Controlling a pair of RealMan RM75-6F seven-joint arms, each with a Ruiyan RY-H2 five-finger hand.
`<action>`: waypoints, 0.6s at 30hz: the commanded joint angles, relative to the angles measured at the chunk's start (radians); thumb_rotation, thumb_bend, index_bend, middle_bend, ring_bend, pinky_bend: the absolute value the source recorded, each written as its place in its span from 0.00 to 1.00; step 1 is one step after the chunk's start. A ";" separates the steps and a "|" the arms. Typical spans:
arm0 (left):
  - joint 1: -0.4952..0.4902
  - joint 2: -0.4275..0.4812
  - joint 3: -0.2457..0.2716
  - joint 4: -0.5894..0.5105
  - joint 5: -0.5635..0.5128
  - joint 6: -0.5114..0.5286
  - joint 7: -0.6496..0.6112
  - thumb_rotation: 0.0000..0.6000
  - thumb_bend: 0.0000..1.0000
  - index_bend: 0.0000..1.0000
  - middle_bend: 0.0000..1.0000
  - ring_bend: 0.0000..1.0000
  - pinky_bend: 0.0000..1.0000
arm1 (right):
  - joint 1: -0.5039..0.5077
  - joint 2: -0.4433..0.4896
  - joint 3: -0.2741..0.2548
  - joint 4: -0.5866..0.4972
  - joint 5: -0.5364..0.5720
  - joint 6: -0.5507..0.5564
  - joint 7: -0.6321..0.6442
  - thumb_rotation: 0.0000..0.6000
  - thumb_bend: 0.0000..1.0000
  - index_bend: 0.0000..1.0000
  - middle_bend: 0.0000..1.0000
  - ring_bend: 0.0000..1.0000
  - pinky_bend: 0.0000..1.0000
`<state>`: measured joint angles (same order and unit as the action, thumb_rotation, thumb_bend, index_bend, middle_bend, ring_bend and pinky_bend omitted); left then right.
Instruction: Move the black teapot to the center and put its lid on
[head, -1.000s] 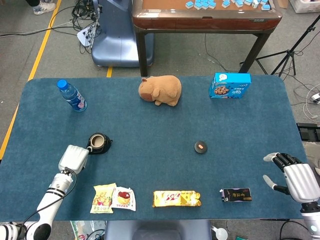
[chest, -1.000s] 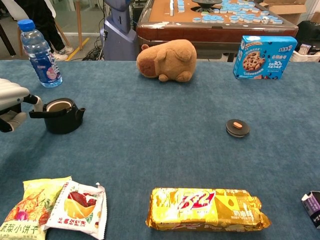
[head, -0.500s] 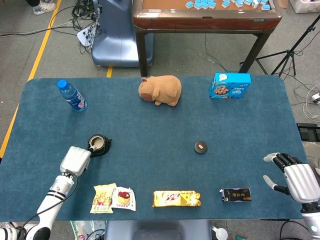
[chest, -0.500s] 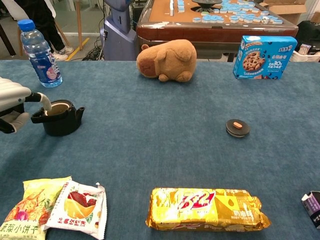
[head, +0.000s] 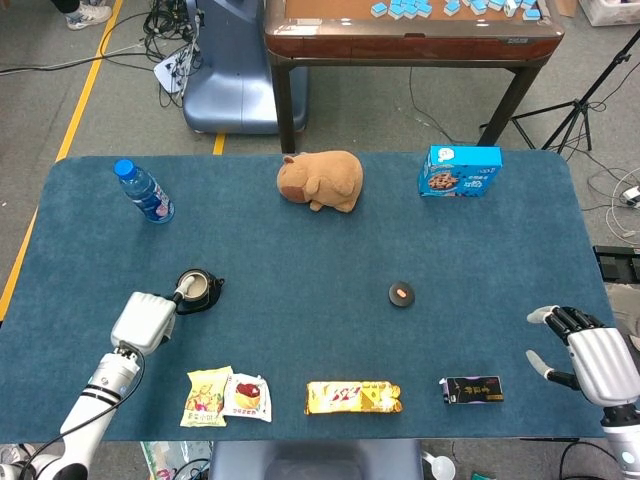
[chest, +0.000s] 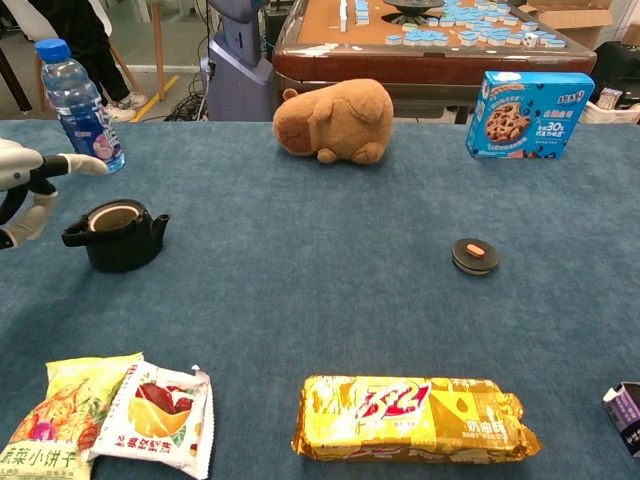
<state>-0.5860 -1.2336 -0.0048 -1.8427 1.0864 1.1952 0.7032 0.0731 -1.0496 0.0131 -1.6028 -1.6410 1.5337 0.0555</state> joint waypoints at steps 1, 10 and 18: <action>-0.007 0.049 -0.006 -0.061 -0.007 -0.027 -0.006 1.00 0.70 0.04 0.29 0.33 0.80 | 0.000 0.000 0.000 0.000 0.000 0.000 0.001 1.00 0.26 0.37 0.36 0.32 0.43; -0.043 0.134 -0.035 -0.155 -0.051 -0.159 -0.146 1.00 0.87 0.03 0.08 0.10 0.61 | 0.000 0.003 0.001 0.000 0.002 0.001 0.010 1.00 0.26 0.37 0.36 0.32 0.43; -0.084 0.174 -0.056 -0.182 -0.105 -0.237 -0.205 1.00 0.95 0.03 0.06 0.08 0.61 | 0.000 0.006 0.001 0.001 0.004 -0.001 0.016 1.00 0.26 0.37 0.37 0.32 0.43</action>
<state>-0.6586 -1.0673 -0.0564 -2.0194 0.9970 0.9726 0.5020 0.0735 -1.0438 0.0143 -1.6018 -1.6375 1.5329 0.0713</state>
